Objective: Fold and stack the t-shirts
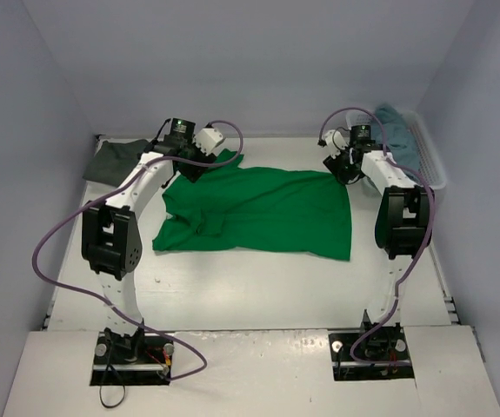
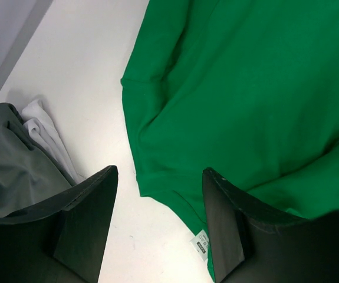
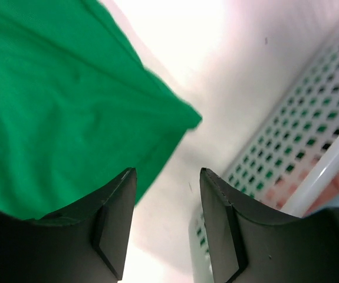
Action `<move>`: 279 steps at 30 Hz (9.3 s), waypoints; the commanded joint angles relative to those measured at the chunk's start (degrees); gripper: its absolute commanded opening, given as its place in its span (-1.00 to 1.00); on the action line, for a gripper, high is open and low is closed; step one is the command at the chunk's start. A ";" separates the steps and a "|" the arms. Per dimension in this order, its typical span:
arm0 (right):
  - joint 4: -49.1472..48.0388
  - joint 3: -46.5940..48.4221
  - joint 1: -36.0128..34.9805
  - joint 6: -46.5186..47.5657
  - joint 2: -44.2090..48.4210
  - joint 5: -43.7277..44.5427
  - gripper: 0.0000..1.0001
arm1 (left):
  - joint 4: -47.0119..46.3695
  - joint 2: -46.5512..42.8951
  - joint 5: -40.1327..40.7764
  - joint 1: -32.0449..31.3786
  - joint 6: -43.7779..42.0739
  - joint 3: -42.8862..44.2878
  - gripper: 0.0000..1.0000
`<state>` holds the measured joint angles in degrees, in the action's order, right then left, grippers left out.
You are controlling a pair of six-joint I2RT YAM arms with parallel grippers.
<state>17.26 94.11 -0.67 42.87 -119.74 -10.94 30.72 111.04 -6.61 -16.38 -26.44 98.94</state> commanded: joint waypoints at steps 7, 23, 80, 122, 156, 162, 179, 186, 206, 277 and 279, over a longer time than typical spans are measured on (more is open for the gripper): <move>-0.82 8.02 6.82 -1.56 -4.08 -12.96 -0.09 | -2.60 -0.83 -0.60 0.65 1.30 2.67 0.08; 0.85 11.36 6.99 -0.77 -12.44 -13.59 -0.07 | -3.12 0.40 -1.74 1.62 1.83 1.70 0.08; 6.74 5.57 1.98 4.41 -15.96 -7.60 -1.00 | -0.57 31.95 -18.44 2.14 7.72 38.88 0.11; 5.86 0.38 1.02 3.80 -13.15 -9.28 -1.00 | -6.64 43.12 -18.26 2.41 7.80 49.95 -0.30; -0.90 -5.42 -4.43 -0.60 -8.85 1.71 -1.00 | -14.02 21.94 -16.06 4.78 8.42 27.10 -0.60; -1.52 -6.91 -4.87 -0.95 -6.91 3.03 -1.00 | -15.78 19.12 -17.55 5.13 9.65 23.15 -0.60; -1.61 -7.36 -5.66 -1.03 -7.79 1.80 -1.00 | -9.01 34.76 -23.01 5.04 14.04 41.33 0.09; -1.52 -7.01 -5.75 -1.21 -7.96 1.62 -1.00 | -7.69 36.79 -23.36 4.78 14.31 42.92 0.09; -1.61 -7.88 -6.01 -1.21 -7.79 0.74 -1.00 | -4.79 37.23 -23.89 4.78 14.57 43.80 -1.00; -6.10 9.69 -6.10 -9.74 -4.89 16.12 -1.00 | -6.29 9.19 -26.08 5.66 12.20 15.94 -1.00; -5.66 9.78 -6.10 -9.74 -4.27 16.30 -1.00 | -5.94 9.45 -26.08 5.66 12.02 16.03 -1.00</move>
<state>11.42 100.66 -6.79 34.02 -126.45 3.36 25.23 123.52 -31.88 -11.22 -13.04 112.44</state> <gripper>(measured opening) 0.017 0.003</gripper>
